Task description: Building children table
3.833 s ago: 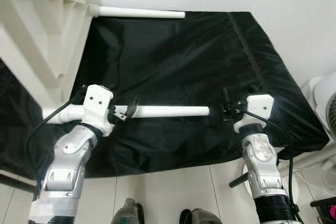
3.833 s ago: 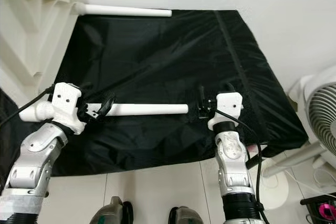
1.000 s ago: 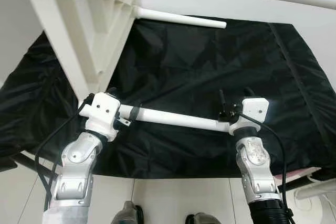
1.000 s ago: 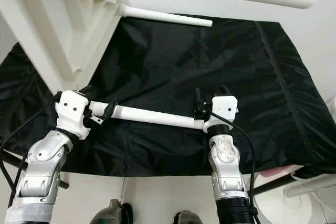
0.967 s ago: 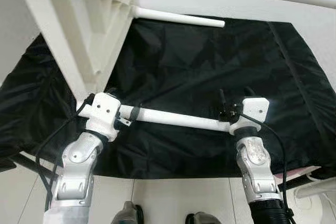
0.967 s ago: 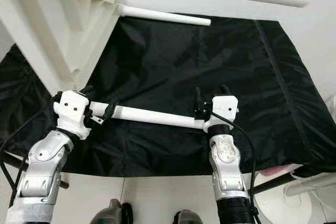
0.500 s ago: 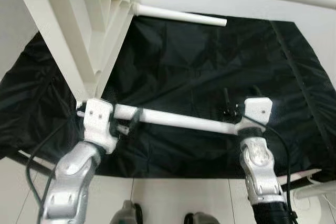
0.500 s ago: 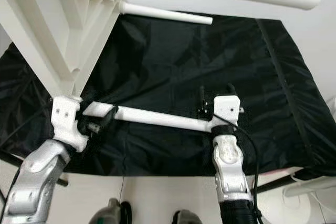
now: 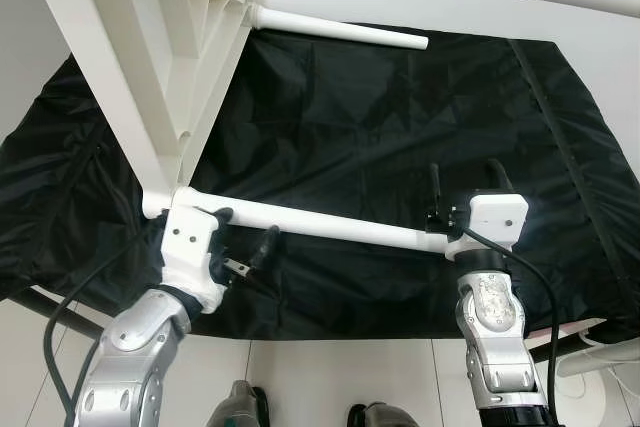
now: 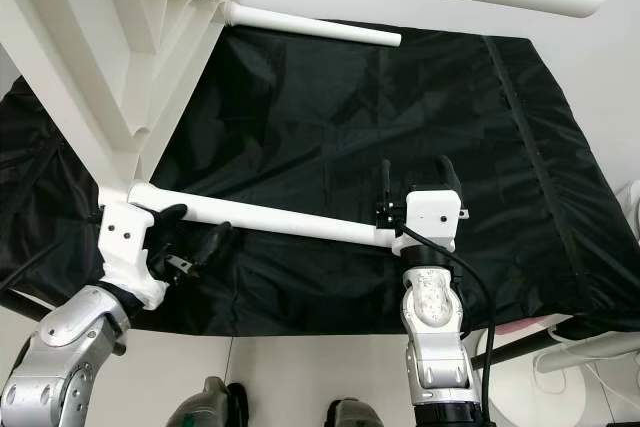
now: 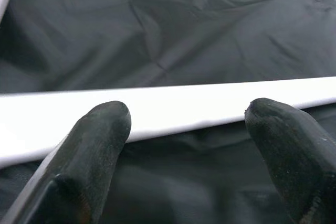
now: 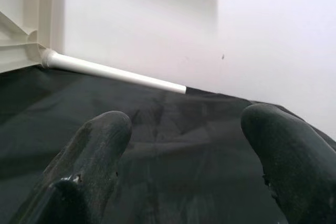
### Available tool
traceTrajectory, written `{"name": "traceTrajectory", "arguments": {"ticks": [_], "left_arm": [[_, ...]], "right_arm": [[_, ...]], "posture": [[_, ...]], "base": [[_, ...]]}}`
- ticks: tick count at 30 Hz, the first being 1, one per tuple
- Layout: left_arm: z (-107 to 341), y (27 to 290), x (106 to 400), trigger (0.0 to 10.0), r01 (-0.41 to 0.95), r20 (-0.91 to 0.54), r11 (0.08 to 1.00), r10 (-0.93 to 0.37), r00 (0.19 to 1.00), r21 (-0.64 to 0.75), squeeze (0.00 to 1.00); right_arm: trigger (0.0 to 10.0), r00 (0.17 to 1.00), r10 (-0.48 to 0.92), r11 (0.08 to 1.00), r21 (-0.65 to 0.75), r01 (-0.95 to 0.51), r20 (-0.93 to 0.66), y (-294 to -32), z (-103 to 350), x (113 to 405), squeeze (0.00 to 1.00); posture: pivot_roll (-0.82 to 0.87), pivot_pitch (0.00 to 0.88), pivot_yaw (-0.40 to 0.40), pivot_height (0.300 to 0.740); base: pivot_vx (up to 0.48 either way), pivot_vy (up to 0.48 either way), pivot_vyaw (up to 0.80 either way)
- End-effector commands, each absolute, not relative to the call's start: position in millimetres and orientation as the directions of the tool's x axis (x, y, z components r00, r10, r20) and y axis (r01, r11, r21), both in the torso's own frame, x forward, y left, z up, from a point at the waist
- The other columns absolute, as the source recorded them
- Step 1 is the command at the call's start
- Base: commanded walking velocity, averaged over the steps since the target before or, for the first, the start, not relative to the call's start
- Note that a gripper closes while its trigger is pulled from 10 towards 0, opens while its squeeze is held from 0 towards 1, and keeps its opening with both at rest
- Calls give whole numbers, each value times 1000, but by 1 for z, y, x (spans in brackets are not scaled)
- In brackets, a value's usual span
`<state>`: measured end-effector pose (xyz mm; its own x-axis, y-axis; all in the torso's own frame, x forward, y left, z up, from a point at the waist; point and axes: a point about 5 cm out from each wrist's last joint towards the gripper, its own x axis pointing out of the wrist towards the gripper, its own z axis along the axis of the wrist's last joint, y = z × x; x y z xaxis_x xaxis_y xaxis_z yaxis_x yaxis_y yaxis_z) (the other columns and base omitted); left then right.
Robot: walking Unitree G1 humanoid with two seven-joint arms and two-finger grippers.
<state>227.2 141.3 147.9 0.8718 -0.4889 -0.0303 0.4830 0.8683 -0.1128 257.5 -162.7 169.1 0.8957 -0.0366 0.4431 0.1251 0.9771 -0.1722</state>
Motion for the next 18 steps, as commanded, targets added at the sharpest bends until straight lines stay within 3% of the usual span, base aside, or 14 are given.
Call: {"name": "traceTrajectory", "arguments": {"ticks": [1,6,11,14,18], "left_arm": [[146,143,227,10000,424,-58,891,-437,897,-161,0],[143,143,230,10000,363,-101,873,-413,905,-325,0],[141,150,237,10000,299,-117,879,-364,924,-373,0],[141,150,237,10000,299,-117,879,-364,924,-373,0],[141,153,241,10000,274,-137,881,-348,927,-386,0]], "right_arm": [[10000,899,-29,974,-188,123,436,-161,168,255,0],[10000,876,-20,956,-247,158,482,-162,177,251,0],[10000,825,-32,891,-357,279,565,-164,187,241,0],[10000,825,-32,891,-357,279,565,-164,187,241,0],[10000,753,27,790,-476,387,658,-160,195,229,0]], "posture": [[26,149,20,740],[24,151,28,740],[21,153,37,740],[21,153,37,740],[16,156,46,740]], "base": [[0,0,0],[0,0,0],[0,0,0],[0,0,0],[0,0,0]]}}
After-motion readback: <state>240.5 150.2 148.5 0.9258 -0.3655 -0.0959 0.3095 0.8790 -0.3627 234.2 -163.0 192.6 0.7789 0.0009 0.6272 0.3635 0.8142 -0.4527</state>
